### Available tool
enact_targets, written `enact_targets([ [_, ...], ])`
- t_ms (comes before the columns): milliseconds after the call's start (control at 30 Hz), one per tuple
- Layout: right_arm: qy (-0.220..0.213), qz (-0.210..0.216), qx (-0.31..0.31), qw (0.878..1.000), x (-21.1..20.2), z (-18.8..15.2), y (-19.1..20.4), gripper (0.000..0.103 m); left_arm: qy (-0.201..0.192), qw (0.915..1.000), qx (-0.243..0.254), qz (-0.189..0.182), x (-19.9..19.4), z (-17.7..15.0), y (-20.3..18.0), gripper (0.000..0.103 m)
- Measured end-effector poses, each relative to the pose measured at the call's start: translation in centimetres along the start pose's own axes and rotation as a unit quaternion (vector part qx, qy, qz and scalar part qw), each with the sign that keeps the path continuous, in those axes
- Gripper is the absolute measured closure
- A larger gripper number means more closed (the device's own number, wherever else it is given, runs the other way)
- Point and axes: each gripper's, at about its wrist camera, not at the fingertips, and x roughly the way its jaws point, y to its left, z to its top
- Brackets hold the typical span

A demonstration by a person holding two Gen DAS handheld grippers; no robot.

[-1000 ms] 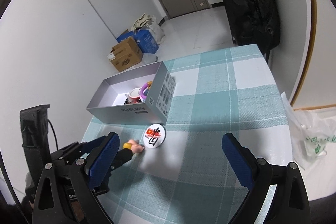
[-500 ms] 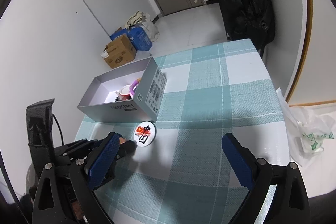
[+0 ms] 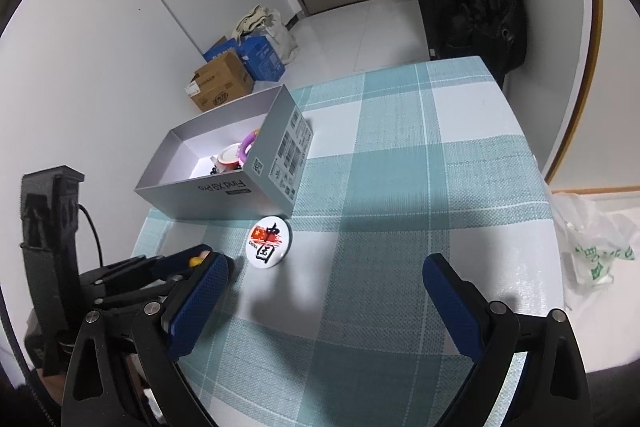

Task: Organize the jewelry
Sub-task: 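Move the left tool to the yellow-pink toy while the right tool approaches the China-flag badge, then grasp the yellow-pink toy with the left tool while the right tool grasps the China-flag badge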

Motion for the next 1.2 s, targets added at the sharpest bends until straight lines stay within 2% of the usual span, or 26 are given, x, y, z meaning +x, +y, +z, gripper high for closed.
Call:
enact_targets([
  [167, 0.006, -0.009, -0.021, 1.000, 0.8, 0.0, 0.9, 0.005, -0.027, 0.9994, -0.018, -0.007, -1.9, 0.3, 1.1, 0.076],
  [367, -0.007, -0.030, -0.068, 0.997, 1.9, 0.1, 2.9, 0.006, -0.062, 0.9969, -0.047, -0.010, -3.8, 0.6, 3.0, 0.076],
  [500, 0.001, -0.025, -0.107, 0.994, 3.1, -0.2, 4.5, 0.019, -0.062, 0.9966, -0.055, -0.005, -3.5, 0.5, 3.9, 0.076],
  [567, 0.010, -0.020, -0.118, 0.993, 3.8, -0.4, 5.0, 0.022, -0.055, 0.9966, -0.061, -0.003, -3.1, 0.4, 4.4, 0.076],
  [667, 0.011, -0.034, -0.141, 0.989, 4.5, -0.8, 5.8, 0.025, -0.054, 0.9962, -0.068, -0.006, -3.4, 0.4, 5.0, 0.076],
  [733, 0.004, -0.049, -0.156, 0.987, 4.9, -0.8, 6.4, 0.035, -0.055, 0.9961, -0.069, -0.007, -3.6, 0.1, 5.3, 0.076],
  [967, 0.009, -0.083, -0.195, 0.977, 6.2, -1.1, 7.4, 0.048, -0.056, 0.9955, -0.076, -0.007, -3.7, 0.4, 5.7, 0.076],
  [1067, 0.012, -0.085, -0.219, 0.972, 6.5, -1.3, 8.3, 0.061, -0.057, 0.9947, -0.085, -0.011, -3.8, 0.4, 6.1, 0.076],
  [1200, 0.005, -0.103, -0.246, 0.964, 6.5, -1.9, 9.3, 0.061, -0.057, 0.9941, -0.091, -0.012, -3.8, 0.4, 6.3, 0.076],
])
